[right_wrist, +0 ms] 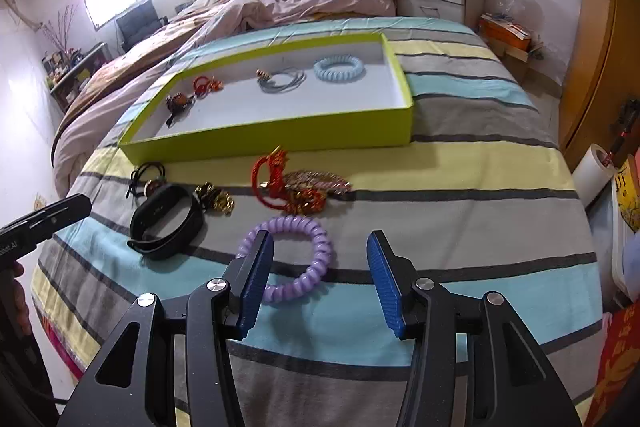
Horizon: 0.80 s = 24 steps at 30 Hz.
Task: Organize jewelry
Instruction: 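Move the right tool to the purple coiled hair tie and grasp it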
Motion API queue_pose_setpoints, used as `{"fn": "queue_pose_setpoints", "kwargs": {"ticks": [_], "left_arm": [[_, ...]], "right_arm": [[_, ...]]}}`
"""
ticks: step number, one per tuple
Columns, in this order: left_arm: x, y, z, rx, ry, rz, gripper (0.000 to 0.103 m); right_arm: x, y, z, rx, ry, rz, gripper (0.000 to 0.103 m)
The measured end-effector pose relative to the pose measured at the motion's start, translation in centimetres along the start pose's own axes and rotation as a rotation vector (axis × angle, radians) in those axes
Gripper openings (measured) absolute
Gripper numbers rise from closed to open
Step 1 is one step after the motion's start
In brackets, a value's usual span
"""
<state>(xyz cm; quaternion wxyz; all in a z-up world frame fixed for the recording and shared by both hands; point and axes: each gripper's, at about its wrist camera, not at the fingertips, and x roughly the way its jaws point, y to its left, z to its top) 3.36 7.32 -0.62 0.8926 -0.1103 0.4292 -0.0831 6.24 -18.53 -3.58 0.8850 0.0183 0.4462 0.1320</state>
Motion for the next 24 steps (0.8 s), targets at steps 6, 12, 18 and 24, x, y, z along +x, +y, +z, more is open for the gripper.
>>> {"fn": "queue_pose_setpoints", "kwargs": {"ticks": [6,12,18,24], "left_arm": [[0.1,0.4,-0.4,-0.017,0.02,-0.006,0.043],[0.5,-0.1,-0.7,-0.001,0.038,-0.01,0.043],[1.2,-1.1,-0.5,0.022,0.059,-0.019,0.043],[2.3,-2.7,-0.2,0.067,0.08,-0.027,0.043]], "right_arm": [[0.3,1.2,-0.5,-0.064,0.005,-0.054,0.037],[0.2,1.2,-0.7,-0.082,-0.006,-0.083,0.019],[-0.2,1.4,-1.1,-0.09,-0.026,-0.085,0.01],[-1.1,0.0,-1.1,-0.034,-0.051,-0.066,0.01]]}}
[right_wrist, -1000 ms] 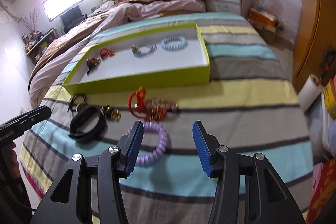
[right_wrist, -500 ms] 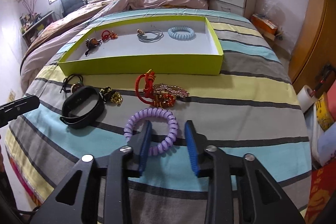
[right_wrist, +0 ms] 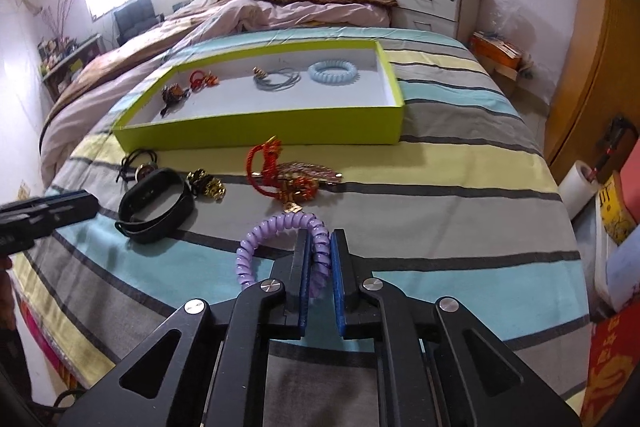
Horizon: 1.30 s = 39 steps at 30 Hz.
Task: Organize jewelry
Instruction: 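Move the right tool to the purple coiled hair tie and grasp it, then lift the purple coiled hair tie with the right tool while the left tool grasps the black band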
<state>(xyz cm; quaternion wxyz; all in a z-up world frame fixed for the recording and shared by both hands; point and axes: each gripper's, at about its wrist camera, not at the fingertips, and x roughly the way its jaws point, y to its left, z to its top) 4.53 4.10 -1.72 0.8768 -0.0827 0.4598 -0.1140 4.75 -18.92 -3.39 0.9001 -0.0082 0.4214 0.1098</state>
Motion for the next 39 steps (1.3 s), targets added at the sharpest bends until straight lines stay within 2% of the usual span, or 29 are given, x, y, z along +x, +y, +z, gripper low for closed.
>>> {"fn": "queue_pose_setpoints", "kwargs": {"ticks": [3,11,19,22,28,39], "left_arm": [[0.7,-1.1,0.5,0.03,0.006,-0.015,0.043],[2.8,-3.2,0.8,0.099,0.029,0.042,0.043],[3.7,-3.5,1.0,0.112,0.037,0.082,0.043],[3.8,-3.7,1.1,0.121,0.035,0.089,0.035],[4.0,-4.7,0.9,0.158,0.045,0.092,0.026],[4.6,-5.5,1.0,0.197,0.057,0.107,0.026]], "right_arm": [[-0.5,-0.5,0.0,0.016,-0.015,0.001,0.01],[-1.1,-1.7,-0.3,0.055,-0.028,0.013,0.01],[-1.3,-2.0,-0.4,0.058,-0.038,0.023,0.01],[-1.2,-2.1,-0.4,0.063,-0.038,0.032,0.01],[-1.2,-2.2,-0.5,0.067,-0.038,0.038,0.01],[-0.9,-2.3,-0.6,0.073,-0.033,0.042,0.01]]}}
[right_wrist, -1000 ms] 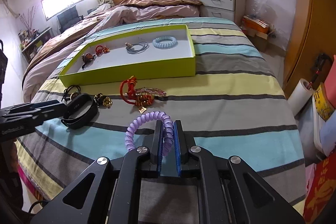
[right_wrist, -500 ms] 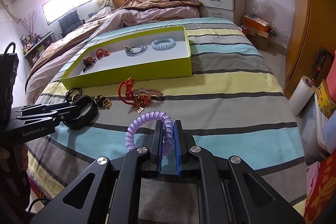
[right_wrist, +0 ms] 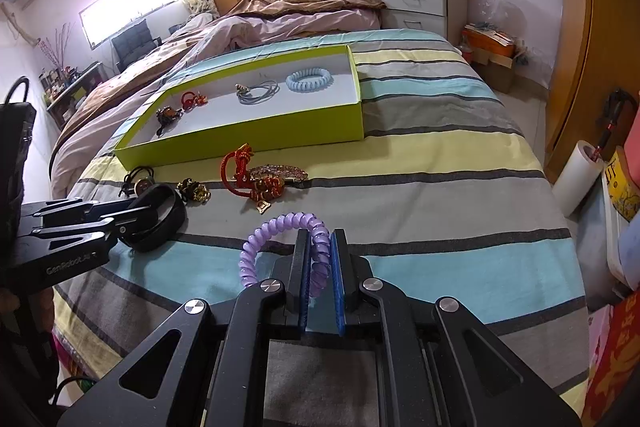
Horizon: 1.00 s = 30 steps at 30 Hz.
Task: Organize jewelry
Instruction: 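Lift the purple coiled hair tie with the right tool while the left tool grasps the black band, then carry the purple coil and black band over the green box with both tools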
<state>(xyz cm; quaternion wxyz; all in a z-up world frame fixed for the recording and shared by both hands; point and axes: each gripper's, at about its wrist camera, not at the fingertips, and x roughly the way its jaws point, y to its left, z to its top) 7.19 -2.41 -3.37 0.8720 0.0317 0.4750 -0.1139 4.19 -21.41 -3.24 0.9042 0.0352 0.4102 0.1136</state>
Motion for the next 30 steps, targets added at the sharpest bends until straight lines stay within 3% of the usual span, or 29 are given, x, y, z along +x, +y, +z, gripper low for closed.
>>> {"fn": "queue_pose_setpoints", "kwargs": {"ticks": [6,8,13,30], "left_arm": [[0.1,-0.3,0.0,0.018,-0.003,0.014,0.025],[-0.1,-0.2,0.0,0.007,-0.008,0.017,0.017],[-0.7,0.4,-0.2,-0.015,-0.025,0.005,0.013],[-4.4,2.5,1.4,-0.069,-0.124,0.021,0.013]], "right_arm": [[0.1,0.1,0.0,-0.002,-0.002,-0.001,0.01],[0.1,0.2,0.0,-0.001,-0.003,-0.004,0.01],[0.0,0.3,0.0,-0.001,-0.008,-0.008,0.01],[-1.7,1.0,2.1,-0.015,-0.061,-0.012,0.01]]}}
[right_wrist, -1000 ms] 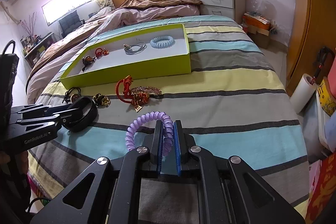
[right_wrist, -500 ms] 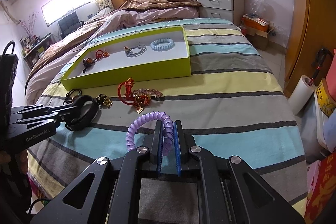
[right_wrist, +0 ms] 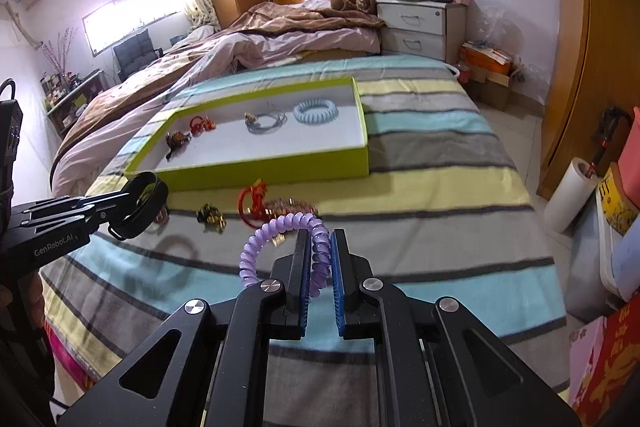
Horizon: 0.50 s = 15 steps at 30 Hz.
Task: Organize jewelry
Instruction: 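Carry the purple coil and black band over the green box with both tools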
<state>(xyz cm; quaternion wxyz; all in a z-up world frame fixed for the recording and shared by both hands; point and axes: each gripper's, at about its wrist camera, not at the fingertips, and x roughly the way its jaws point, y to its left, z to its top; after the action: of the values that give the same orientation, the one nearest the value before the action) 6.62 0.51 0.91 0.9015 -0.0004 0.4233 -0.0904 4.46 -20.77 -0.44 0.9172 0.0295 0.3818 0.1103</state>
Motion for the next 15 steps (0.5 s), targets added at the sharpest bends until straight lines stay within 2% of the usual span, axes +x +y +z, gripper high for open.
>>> {"fn": "queue_pose_setpoints", "kwargs": {"ticks": [9,15], "left_arm": [[1.0,1.9,3.6,-0.031,-0.016,-0.002,0.013],[3.0,2.7,6.0,-0.04,-0.01,0.0,0.013]], "right_arm": [[1.0,0.8,4.3,-0.022,-0.038,0.019,0.01],[3.7,0.5,7.0,-0.034,-0.011,-0.007,0.01]]}}
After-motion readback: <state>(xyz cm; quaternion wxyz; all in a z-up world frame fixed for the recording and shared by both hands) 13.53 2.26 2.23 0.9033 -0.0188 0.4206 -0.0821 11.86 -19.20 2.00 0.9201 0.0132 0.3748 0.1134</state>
